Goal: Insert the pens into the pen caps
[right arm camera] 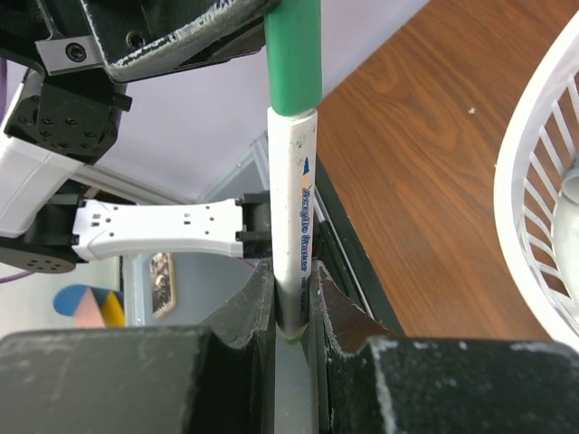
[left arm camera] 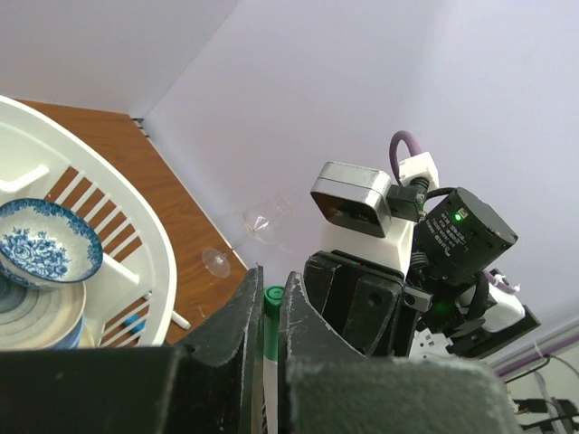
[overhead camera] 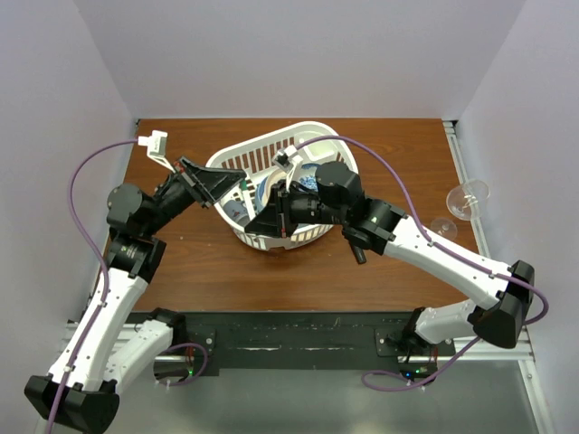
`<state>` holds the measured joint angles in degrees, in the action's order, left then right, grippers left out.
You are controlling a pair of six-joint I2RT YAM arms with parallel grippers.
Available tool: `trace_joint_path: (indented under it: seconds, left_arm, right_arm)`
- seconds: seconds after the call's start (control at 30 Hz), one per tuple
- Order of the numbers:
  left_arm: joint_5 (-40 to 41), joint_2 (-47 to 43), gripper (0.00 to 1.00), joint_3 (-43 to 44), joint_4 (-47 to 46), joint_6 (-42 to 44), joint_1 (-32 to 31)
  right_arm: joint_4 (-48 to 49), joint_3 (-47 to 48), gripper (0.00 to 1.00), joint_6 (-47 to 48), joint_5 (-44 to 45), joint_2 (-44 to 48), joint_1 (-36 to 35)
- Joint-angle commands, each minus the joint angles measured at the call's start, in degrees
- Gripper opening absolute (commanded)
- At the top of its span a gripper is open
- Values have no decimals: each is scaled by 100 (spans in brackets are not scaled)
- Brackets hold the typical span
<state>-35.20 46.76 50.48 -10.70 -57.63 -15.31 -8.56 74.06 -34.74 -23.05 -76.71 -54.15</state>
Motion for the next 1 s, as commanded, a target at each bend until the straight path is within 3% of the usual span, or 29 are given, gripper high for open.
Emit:
trace_joint_path:
  seconds: [0.0,0.43,0.97]
  left_arm:
    - [-568,-290,0,-372,190,-495,-69]
    - [-171,-528,0,-442,2044,216,-77]
    - [-180,-1222,0,-1698,1221,-802,-86]
  right_arm:
    - [408,837,0,432,617,-107,45]
    - [-594,2235,0,1444,1206,-951,54]
    - [-278,3333,0,1268,1567,-1715,124]
